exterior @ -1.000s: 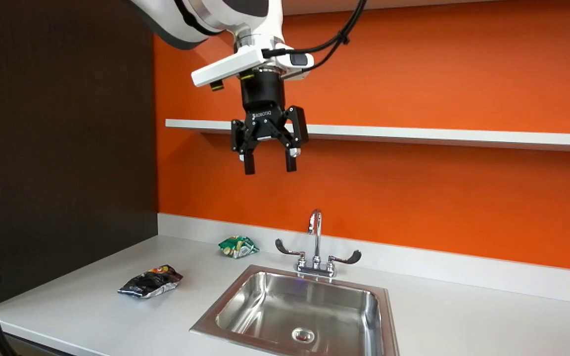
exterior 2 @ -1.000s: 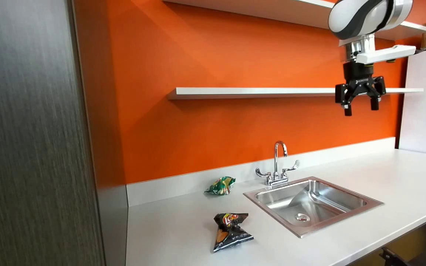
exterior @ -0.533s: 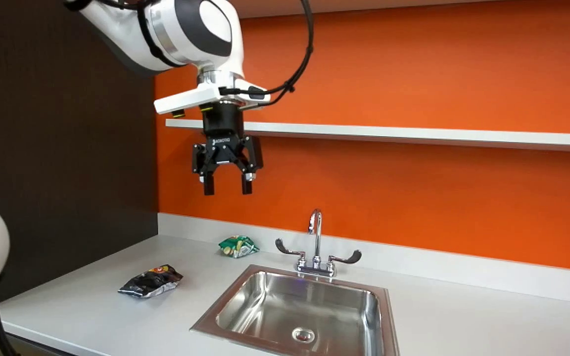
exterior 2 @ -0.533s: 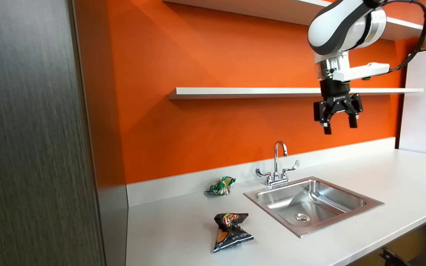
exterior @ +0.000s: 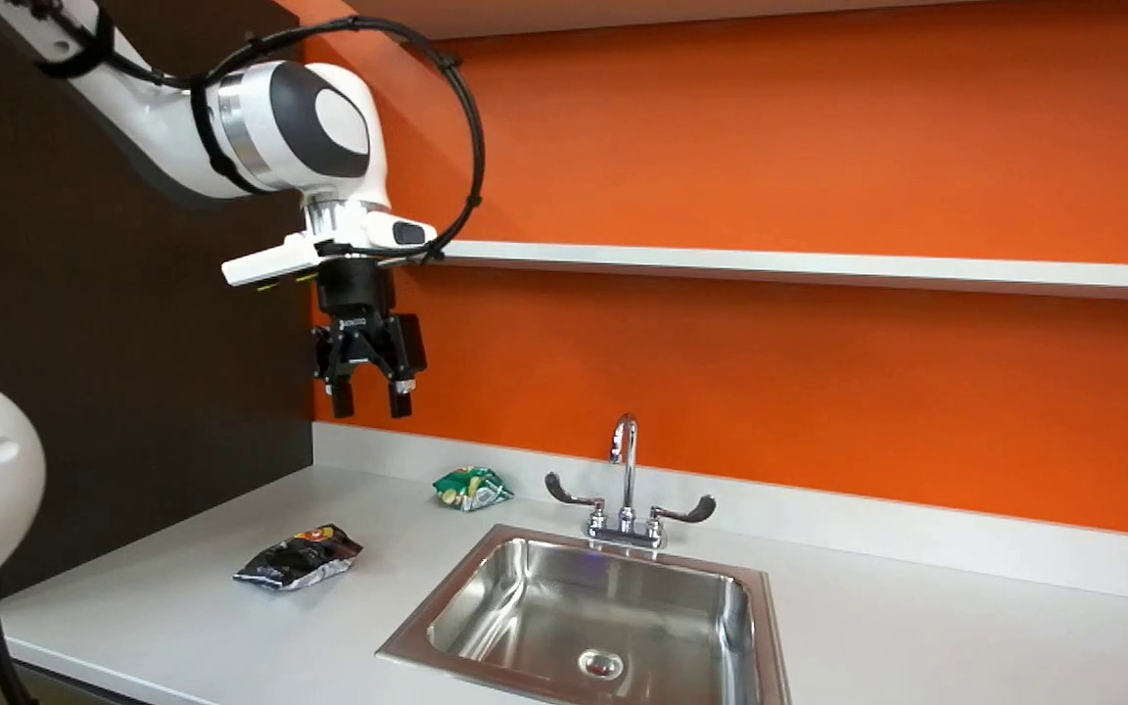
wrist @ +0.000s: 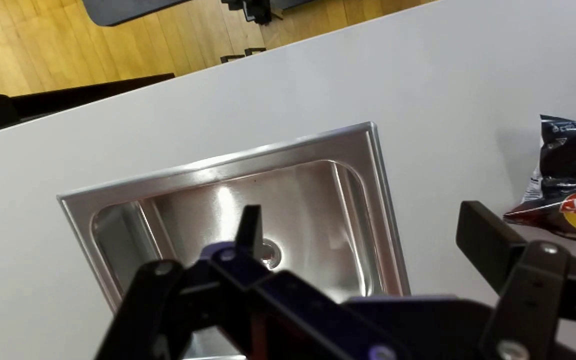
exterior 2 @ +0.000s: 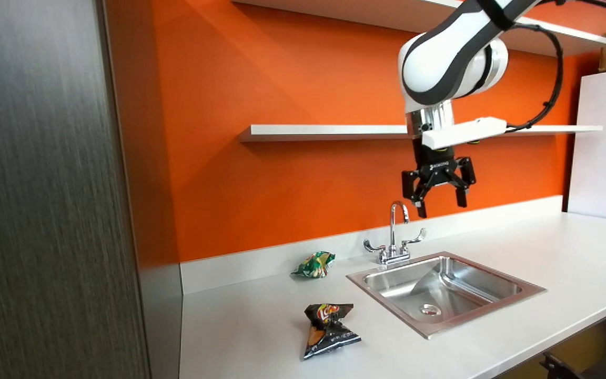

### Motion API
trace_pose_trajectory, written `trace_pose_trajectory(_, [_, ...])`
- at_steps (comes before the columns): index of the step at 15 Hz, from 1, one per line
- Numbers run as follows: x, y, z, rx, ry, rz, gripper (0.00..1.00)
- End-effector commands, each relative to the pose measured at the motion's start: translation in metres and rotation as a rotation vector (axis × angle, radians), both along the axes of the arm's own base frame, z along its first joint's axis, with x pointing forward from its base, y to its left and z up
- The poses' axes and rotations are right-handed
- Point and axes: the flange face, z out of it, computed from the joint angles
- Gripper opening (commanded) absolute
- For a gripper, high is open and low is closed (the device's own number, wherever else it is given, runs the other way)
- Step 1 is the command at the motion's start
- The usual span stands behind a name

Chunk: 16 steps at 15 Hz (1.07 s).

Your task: Put the snack packet onto the shelf

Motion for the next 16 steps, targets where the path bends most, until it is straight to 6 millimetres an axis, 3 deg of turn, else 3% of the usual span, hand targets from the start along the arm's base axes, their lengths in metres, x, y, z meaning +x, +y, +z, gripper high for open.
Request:
trace_pose_trajectory(1, [0.013, 0.035, -0.032, -0.031, -0.044, -0.044, 1.0])
trace_pose_trajectory(9, [0.034, 0.099, -0.103, -0.031, -0.058, -0.125, 1.0])
trace_pose_trajectory(16, [0.049, 0.144, -0.138, 0.018, -0.033, -0.136, 1.0])
